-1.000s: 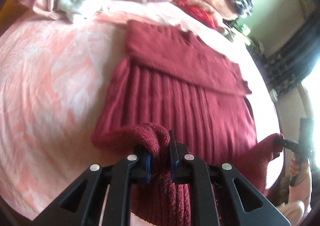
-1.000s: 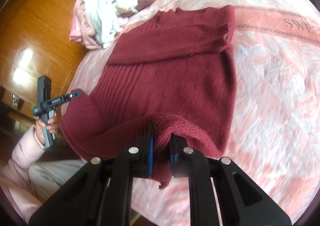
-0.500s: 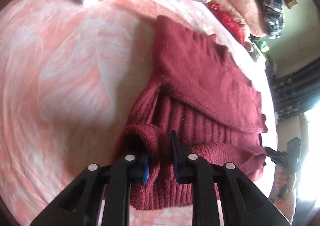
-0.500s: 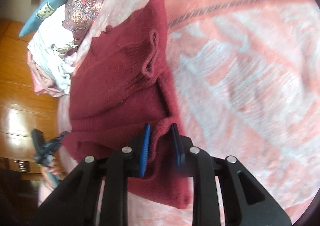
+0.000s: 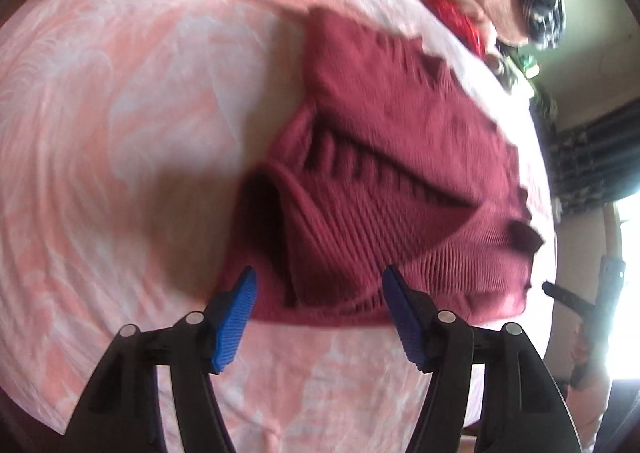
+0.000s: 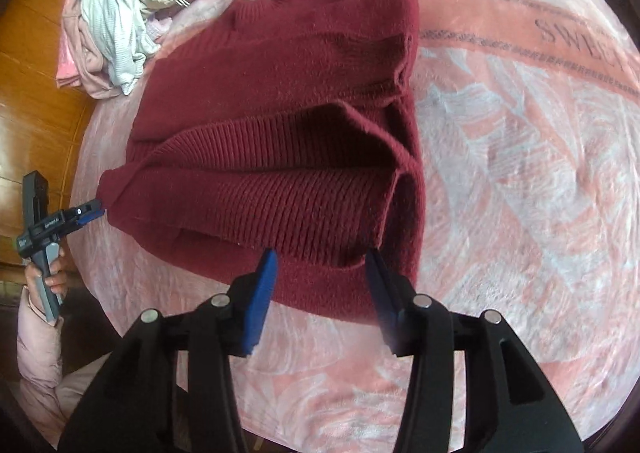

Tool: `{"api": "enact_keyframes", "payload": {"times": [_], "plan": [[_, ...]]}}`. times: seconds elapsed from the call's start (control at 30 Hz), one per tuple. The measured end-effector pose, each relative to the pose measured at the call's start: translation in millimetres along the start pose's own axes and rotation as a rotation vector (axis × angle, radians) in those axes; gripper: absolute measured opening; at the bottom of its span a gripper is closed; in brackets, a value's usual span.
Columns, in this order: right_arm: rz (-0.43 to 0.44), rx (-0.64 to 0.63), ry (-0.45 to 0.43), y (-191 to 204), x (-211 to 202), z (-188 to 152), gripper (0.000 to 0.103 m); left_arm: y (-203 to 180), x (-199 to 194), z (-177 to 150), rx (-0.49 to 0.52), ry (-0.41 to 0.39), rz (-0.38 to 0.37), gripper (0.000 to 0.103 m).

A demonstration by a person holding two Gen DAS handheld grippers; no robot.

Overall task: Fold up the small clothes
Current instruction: 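Press and straighten the folded sweater edges with both tools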

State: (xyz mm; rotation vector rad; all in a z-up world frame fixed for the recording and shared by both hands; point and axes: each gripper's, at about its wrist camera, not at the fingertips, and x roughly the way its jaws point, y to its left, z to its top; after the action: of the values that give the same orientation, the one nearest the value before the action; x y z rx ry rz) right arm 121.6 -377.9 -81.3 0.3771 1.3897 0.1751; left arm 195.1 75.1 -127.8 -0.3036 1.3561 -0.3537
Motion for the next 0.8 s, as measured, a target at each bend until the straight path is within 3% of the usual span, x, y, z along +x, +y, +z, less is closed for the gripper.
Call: {"api": "enact_keyframes", "payload": {"times": [0.13, 0.2, 0.27, 0.37, 0.47, 0.6, 0.63, 0.67, 0.7, 0.73, 0.8], "plan": [[0.039, 0.128, 0.033, -25.3, 21.8, -0.8, 0.046, 2.1, 28.6, -6.3, -0.034, 0.072, -0.020, 0.065], [0.100, 0.166, 0.040, -33.9, 24.4, 0.2, 0.036, 2.4, 36.0, -5.2, -0.038, 0.074, -0.027, 0.064], [0.111, 0.164, 0.027, -36.2, 26.9, 4.8, 0.009, 0.3, 39.4, -0.5, -0.035, 0.055, -0.046, 0.061], [0.098, 0.132, -0.010, -35.9, 24.4, 12.6, 0.005, -7.0, 40.7, 7.7, -0.010, 0.038, -0.055, 0.031], [0.119, 0.127, -0.068, -33.2, 13.8, 24.2, 0.004, -14.4, 31.1, 19.4, -0.002, -0.009, -0.076, 0.020], [0.150, 0.182, -0.144, -45.1, -5.1, 45.0, 0.005, -19.5, 2.3, 42.8, -0.007, -0.133, -0.088, 0.020], [0.122, 0.194, -0.168, -49.0, -8.3, 49.2, 0.010, -20.6, -2.3, 47.5, -0.002, -0.160, -0.059, 0.021], [0.075, 0.202, -0.190, -52.2, -11.1, 51.4, 0.023, -18.5, -8.7, 52.8, -0.004, -0.198, -0.013, 0.034], [0.046, 0.204, -0.200, -55.9, -12.8, 52.8, 0.033, -16.4, -12.0, 55.8, -0.009, -0.216, 0.005, 0.054], [0.054, 0.202, -0.204, -58.8, -13.0, 51.7, 0.042, -11.7, -17.0, 58.3, -0.020, -0.240, 0.014, 0.060], [0.077, 0.190, -0.195, -63.6, -14.4, 48.9, 0.041, -4.0, -21.8, 59.9, -0.029, -0.256, 0.015, 0.062]]}}
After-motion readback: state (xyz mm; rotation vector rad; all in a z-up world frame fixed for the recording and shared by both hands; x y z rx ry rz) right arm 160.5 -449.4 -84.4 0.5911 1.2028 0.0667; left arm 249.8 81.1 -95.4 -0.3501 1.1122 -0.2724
